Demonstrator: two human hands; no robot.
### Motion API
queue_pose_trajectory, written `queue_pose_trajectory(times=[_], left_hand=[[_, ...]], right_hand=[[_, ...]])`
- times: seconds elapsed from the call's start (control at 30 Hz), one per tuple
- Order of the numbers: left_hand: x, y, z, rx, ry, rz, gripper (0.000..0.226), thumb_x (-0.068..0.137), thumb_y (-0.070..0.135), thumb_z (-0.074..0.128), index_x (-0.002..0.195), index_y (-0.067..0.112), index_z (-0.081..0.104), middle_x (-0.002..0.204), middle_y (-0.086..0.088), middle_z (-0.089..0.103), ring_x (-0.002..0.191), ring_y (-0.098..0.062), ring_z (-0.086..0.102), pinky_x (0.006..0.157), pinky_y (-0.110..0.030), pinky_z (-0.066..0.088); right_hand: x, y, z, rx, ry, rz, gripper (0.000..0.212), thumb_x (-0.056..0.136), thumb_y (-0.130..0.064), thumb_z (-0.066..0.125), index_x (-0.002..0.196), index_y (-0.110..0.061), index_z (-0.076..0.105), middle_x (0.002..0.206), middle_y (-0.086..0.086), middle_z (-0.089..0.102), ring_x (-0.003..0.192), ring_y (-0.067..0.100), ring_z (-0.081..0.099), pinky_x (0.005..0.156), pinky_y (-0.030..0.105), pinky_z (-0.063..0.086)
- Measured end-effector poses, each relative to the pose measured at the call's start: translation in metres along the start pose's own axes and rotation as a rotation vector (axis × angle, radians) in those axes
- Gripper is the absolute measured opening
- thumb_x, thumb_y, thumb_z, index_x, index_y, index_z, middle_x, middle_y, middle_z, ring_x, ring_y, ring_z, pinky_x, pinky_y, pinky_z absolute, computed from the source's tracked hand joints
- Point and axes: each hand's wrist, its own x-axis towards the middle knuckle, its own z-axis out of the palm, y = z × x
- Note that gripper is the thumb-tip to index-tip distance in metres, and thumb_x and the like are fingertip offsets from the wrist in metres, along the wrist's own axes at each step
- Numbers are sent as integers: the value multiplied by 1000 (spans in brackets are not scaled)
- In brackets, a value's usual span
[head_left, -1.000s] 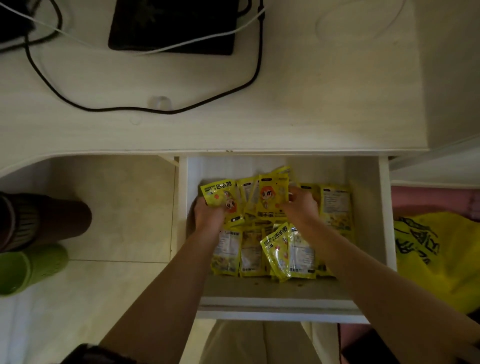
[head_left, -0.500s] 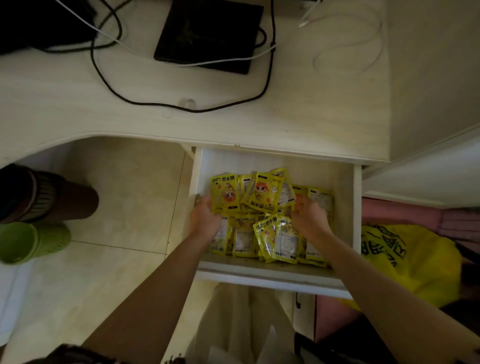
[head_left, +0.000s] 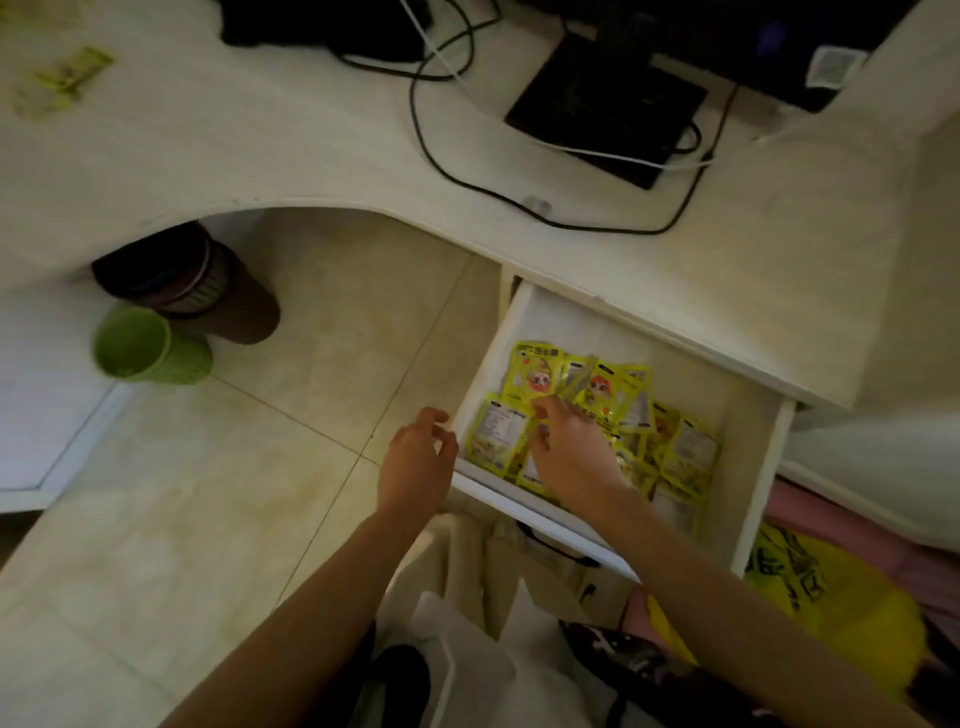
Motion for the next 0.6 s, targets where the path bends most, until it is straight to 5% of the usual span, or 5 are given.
queue_pose_trajectory(times=[0.33,0.6], left_hand=[[5,-101,-90,145,210,-72,26,97,27,48,121,23,55,107,1,64,82,-6,54,73,-18,46],[43,-182,-199,168,286,-110,26,97,24,48,121,21,55,105,-2,66,94,-17,62,77,-29,52]], right_hand=[[31,-136,70,-189,-144,-271,38,96,-22,40,133,-15,44,131,8,53,117,25,51,92,38,46],[68,-248,127,-257,-190,-353,39,97,-25,39,134,-14,43,129,6,53,111,22,53,88,33,45]])
